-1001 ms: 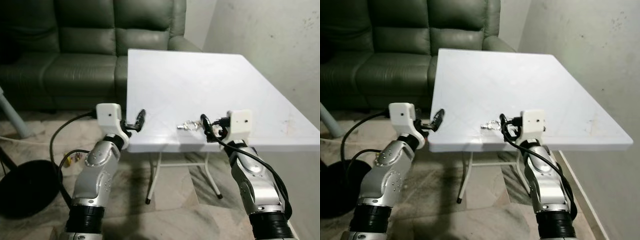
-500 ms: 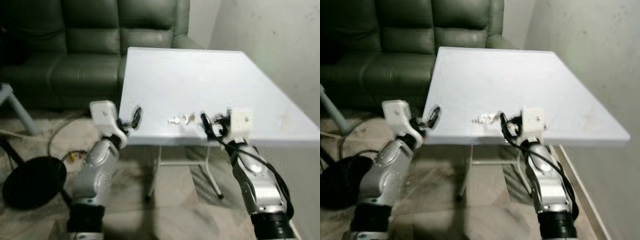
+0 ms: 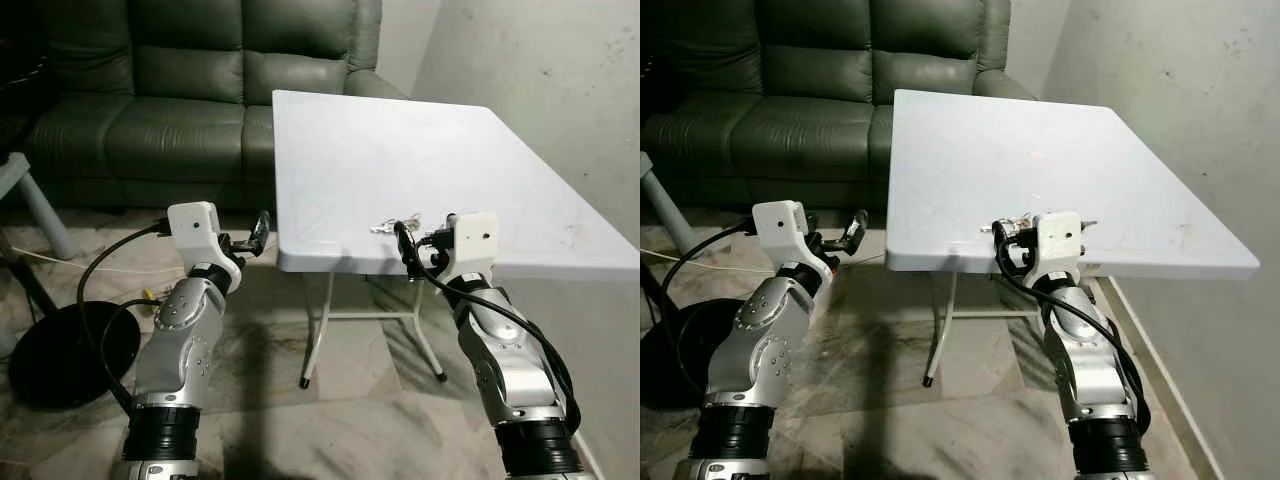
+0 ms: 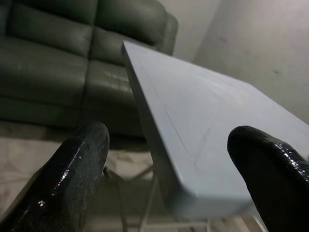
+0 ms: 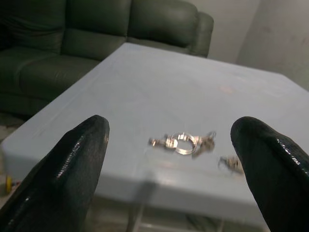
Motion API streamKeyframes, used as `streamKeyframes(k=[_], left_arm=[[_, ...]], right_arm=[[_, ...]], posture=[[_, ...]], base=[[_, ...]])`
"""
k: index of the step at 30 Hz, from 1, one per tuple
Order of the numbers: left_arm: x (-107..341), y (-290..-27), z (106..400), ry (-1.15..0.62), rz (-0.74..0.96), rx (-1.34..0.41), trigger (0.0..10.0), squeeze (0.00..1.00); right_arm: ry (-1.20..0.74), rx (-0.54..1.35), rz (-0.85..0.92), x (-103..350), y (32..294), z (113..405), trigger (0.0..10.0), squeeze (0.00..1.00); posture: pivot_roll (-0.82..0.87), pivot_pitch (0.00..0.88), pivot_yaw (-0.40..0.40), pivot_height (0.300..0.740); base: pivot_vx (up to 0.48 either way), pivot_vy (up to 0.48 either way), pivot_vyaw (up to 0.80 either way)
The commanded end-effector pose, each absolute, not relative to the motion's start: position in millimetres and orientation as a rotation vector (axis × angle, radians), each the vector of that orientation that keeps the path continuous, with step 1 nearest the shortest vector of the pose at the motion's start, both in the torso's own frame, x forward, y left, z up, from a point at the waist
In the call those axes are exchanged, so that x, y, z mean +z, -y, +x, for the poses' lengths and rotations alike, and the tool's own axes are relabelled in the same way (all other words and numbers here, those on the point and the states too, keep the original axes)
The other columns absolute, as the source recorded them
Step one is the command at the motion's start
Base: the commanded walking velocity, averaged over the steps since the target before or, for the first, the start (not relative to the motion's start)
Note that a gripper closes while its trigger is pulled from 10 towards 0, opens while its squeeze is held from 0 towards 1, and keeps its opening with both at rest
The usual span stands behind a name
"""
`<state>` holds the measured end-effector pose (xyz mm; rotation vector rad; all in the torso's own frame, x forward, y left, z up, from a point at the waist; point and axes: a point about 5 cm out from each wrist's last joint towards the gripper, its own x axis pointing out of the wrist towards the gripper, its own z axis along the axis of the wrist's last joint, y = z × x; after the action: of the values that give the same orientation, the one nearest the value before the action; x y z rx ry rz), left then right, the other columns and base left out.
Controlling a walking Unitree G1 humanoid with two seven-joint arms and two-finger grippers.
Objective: Hang keys on a hook
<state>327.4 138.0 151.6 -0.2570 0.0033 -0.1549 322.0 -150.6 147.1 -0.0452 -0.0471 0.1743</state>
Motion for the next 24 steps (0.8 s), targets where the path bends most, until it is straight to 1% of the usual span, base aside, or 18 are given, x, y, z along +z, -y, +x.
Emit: streamKeyframes(k=[1, 10, 13, 24], left_arm=[[152.3, -129.5, 328.4, -0.017, -0.273, -0.194, 10.0, 0.00], [150.9, -134.7, 330.9, -0.024, -0.264, -0.138, 10.0, 0.00], [149.3, -137.5, 333.2, -0.041, -0.288, -0.093, 10.0, 0.00], [148.2, -139.9, 335.0, -0.040, -0.267, -0.059, 10.0, 0.00]], right_arm=[[0.052, 0.155, -0.054, 148.6, 157.5, 320.6, 10.0, 0.00], [0.050, 0.159, -0.052, 147.5, 156.7, 319.2, 10.0, 0.00], [0.048, 0.160, -0.051, 146.7, 156.9, 318.9, 10.0, 0.00], [0.051, 0.167, -0.053, 146.2, 156.5, 315.7, 10.0, 0.00]], posture=[[-0.09, 0.013, -0.109, 0.740], [-0.09, 0.004, -0.109, 0.740], [-0.09, 0.001, -0.110, 0.740], [-0.09, 0.000, -0.110, 0.740]], base=[[0.439, 0.000, 0.00], [0.469, 0.000, 0.00], [0.000, 0.000, 0.00], [0.000, 0.000, 0.00]])
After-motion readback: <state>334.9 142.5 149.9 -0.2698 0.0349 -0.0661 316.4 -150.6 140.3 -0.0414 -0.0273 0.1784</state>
